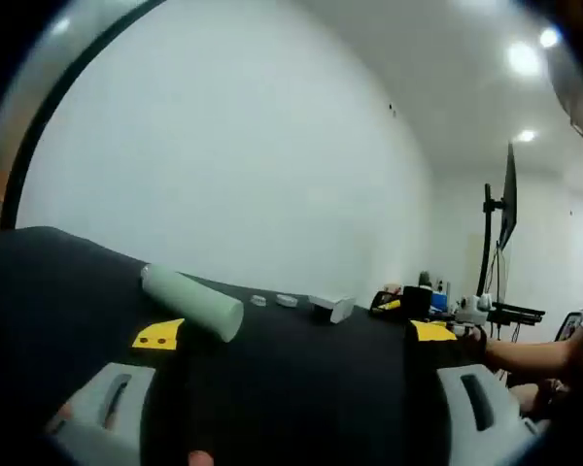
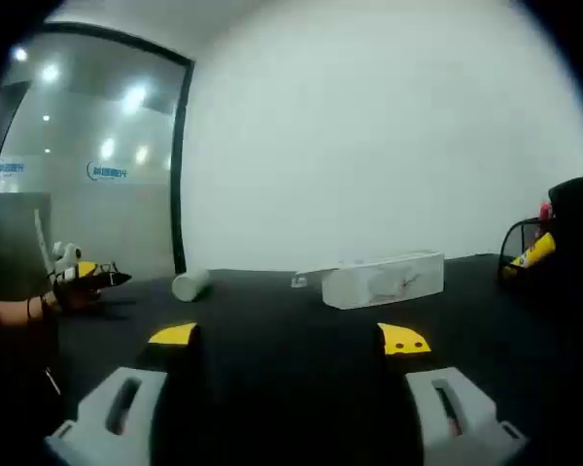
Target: Assemble the cup parts correctly, then place the assembled cup into the box.
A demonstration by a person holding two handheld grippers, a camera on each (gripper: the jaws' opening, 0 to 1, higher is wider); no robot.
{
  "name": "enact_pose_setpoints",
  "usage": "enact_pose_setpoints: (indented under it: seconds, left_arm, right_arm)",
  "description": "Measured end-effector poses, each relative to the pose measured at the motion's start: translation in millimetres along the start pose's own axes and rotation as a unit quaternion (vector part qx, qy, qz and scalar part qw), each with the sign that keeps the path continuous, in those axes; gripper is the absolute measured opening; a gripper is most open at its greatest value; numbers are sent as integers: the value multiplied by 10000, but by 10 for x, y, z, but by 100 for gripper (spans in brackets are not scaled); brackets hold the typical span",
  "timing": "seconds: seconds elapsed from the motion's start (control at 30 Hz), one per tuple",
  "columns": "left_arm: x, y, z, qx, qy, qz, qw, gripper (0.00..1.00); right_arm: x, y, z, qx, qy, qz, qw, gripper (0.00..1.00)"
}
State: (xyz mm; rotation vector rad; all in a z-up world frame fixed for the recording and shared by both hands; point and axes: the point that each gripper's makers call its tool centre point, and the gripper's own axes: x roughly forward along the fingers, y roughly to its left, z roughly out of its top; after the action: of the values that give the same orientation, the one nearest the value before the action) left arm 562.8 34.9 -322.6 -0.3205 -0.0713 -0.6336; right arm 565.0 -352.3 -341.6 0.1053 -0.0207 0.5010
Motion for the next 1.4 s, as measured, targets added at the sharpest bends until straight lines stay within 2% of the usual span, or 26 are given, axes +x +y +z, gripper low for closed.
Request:
enact_pose_setpoints:
  seconds: [0.4,0.47,0.5,0.53,0.6,0.7,0.77,0.9,1.0,1.07,1.1,1.27,1.33,1.4]
  left_arm:
    - [7,-12,-19,-8,42,-1,10000,88]
    - [7,-9,-27,-28,62,29,10000,88]
    - [6,-15,-36,-47,87,33,9999,88]
    - [7,-23,-38,-31,89,27,10000,88]
    - [17,-47,-61,-41,138,4,9999,88]
    - [34,-35,-70,-41,177,-20,9998,88]
    - [30,-44,-69,-73,170,-53,9998,88]
    - [11,-59,-62,-117,135,-33,9998,88]
    - [17,-49,-63,-132,135,3,9998,88]
    - [27,-40,-57,-184,128,9,9997,87]
    - [27,-41,-55,-197,120,-4,9997,87]
    - [-6,-59,-9,-251,-25,-71,9997,87]
    - [-17,-65,13,-264,-86,-77,9996,87]
    - [-18,-70,21,-258,-111,-76,9996,86]
  right_arm:
    - [0,-30,30,97,-47,19,9999,70]
    - [20,63,-59,264,358,355,9984,67]
    - [34,39,-69,333,447,317,9979,69]
    - [70,22,-29,295,386,277,9984,70]
    - [92,145,-52,240,668,560,9959,64]
    - [207,246,56,-102,918,795,9925,64]
    - [314,319,194,-166,929,898,9915,64]
    - [569,425,422,-319,1025,1089,9882,74]
    - [770,522,536,-367,1139,1221,9853,71]
    - [908,719,526,-84,1490,1511,9772,64]
    - [998,779,511,-76,1737,1560,9723,62]
    - [1492,1218,437,-605,2758,1901,9403,60]
    - [1672,1321,446,-651,2945,1879,9347,60]
    - [1835,1481,417,-721,3296,2001,9198,59]
